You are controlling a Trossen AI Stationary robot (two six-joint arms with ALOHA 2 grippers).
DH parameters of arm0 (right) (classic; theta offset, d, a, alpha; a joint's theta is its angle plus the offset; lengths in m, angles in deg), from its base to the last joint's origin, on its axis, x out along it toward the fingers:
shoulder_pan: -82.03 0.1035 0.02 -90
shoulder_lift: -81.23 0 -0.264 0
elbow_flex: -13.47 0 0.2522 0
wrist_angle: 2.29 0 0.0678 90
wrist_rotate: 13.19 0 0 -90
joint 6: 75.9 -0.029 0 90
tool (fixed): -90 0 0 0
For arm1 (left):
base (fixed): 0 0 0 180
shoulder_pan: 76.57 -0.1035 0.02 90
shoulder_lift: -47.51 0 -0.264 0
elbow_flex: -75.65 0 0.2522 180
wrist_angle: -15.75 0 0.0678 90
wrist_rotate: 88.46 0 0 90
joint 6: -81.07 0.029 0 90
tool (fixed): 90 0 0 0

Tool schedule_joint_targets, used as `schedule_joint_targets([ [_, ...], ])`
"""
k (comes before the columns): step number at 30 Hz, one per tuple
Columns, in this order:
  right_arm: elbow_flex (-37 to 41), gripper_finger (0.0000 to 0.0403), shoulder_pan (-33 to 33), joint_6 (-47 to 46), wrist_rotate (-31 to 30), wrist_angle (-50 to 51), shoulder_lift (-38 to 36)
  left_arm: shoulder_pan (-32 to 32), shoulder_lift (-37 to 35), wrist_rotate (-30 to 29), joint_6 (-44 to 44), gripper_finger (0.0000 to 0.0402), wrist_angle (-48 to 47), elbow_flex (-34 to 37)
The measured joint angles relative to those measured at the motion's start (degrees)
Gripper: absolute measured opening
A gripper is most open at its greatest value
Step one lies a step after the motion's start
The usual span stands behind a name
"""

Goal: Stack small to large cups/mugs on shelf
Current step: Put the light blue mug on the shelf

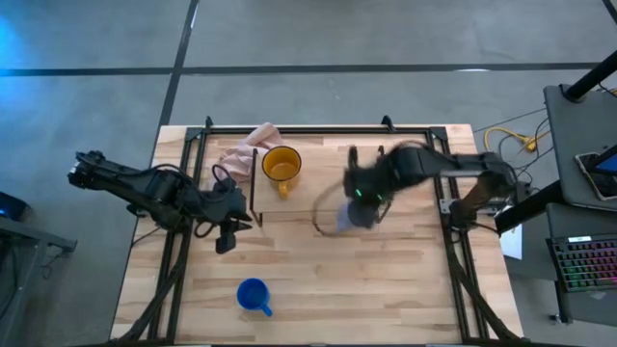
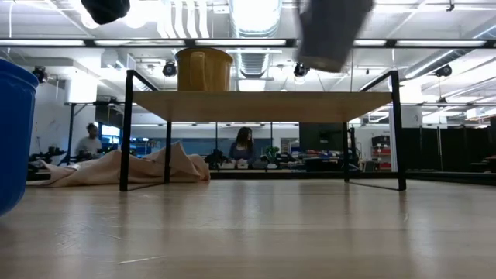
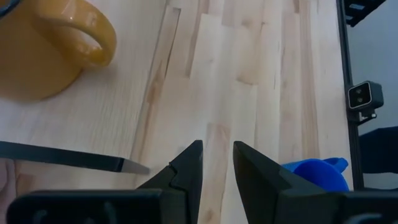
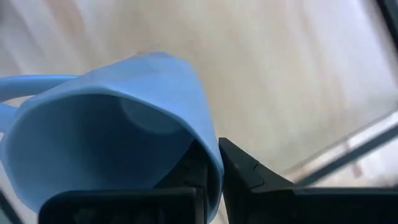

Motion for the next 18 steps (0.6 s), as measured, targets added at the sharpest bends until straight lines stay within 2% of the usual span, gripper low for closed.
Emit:
schedule_joint_targets([
  [4,-9.0,0.0013,-5.8,3.5,0.9,2.0,5.9,0.0,0.5,0.0,-0.7,0.0075,0.0,0.0],
  [10,-18.4,0.0013,-12.0,6.0,6.7,1.9,12.4,0.0,0.6,0.0,-1.0,0.0075,0.0,0.0],
  [14,-21.3,0.0013,-14.6,8.3,6.6,1.8,15.4,0.0,0.5,-0.1,-2.3,0.0075,0.0,0.0],
  [18,-20.7,0.0013,-16.2,11.1,6.3,2.0,17.1,0.0,0.3,-0.3,-3.5,0.0075,0.0,0.0],
])
